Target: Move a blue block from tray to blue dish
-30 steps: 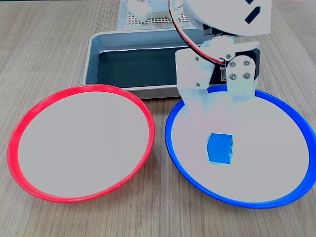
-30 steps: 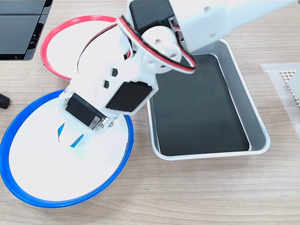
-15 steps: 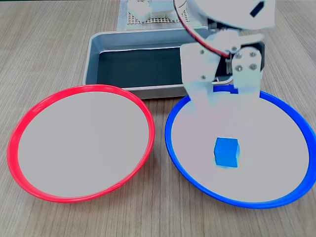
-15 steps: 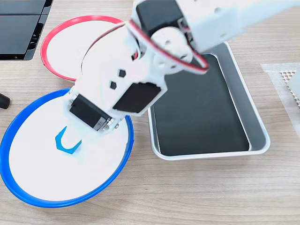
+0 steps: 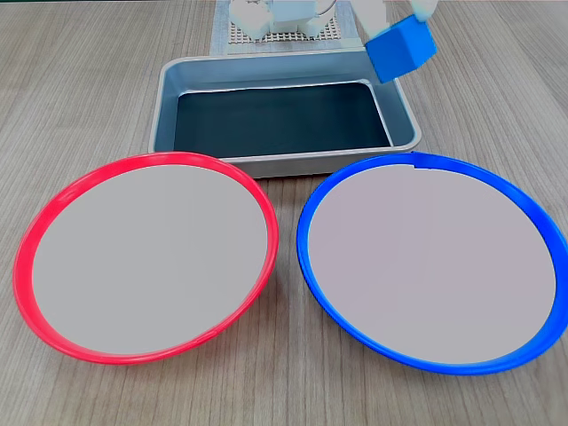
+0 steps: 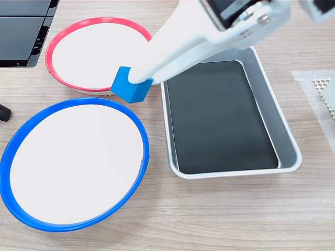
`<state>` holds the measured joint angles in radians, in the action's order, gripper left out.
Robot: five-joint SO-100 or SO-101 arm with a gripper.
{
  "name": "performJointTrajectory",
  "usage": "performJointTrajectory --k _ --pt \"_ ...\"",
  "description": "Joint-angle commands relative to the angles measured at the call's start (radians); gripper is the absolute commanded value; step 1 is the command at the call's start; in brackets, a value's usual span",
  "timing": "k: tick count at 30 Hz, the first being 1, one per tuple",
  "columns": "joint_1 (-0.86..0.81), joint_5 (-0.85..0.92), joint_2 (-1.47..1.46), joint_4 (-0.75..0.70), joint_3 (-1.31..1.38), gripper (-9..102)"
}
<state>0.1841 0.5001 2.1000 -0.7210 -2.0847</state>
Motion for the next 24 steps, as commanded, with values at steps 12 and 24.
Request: performJointTrajectory --k 12,24 --pt "-0.028 0.31 -0.874 0.193 0.508 15" --pt "-0.028 -0.048 -0.439 0.181 0.337 0"
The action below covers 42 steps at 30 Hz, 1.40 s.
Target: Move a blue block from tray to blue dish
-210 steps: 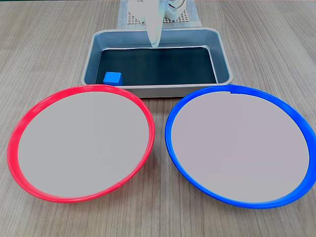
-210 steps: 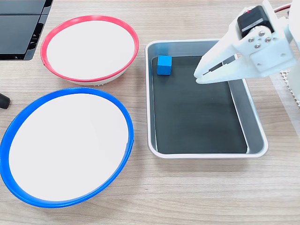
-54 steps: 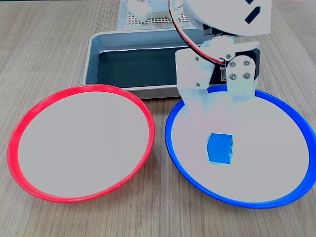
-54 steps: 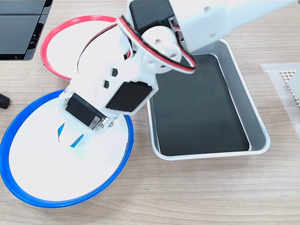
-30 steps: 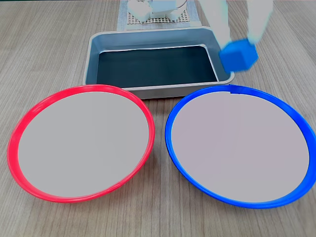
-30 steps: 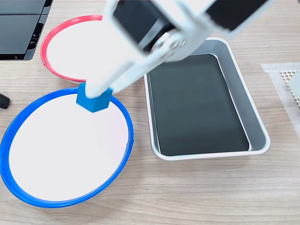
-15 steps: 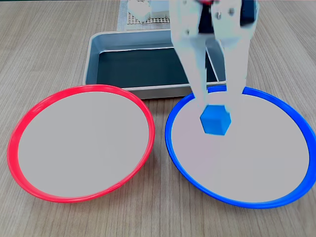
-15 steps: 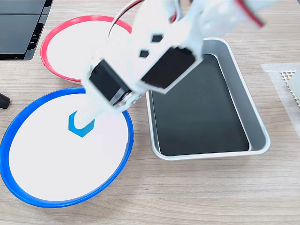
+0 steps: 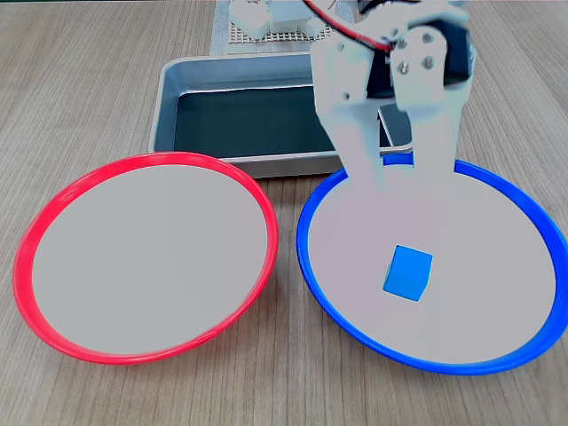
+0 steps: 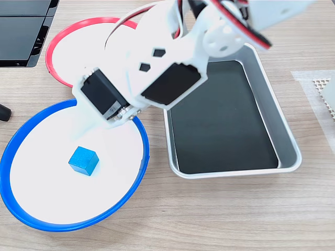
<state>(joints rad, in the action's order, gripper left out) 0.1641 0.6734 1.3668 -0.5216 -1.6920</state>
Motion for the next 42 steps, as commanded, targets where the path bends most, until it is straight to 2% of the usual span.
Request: performJointTrajectory --k 1,3,4,7,9,12,16,27,32,42 --pt "-0.015 -0.298 0.383 -0.021 -0.104 -1" --pt "-0.034 -0.419 0.589 0.035 -0.264 -1" --pt "-0.058 -0.494 0.811 0.132 -0.485 -1" --pt "-0.104 -0.563 1.223 0.184 -0.923 -1" --pt "-0.117 -0.603 1.474 0.124 -1.154 -1" --pt "-0.132 -0.634 1.664 0.026 -1.278 -1" --pt "-0.146 -0.742 1.802 -0.124 -1.328 -1" --pt "-0.198 -0.83 1.919 -0.423 -1.331 0" --pt "-0.199 -0.845 1.962 -0.48 -1.331 0" --pt "-0.201 -0.844 1.962 -0.48 -1.331 0"
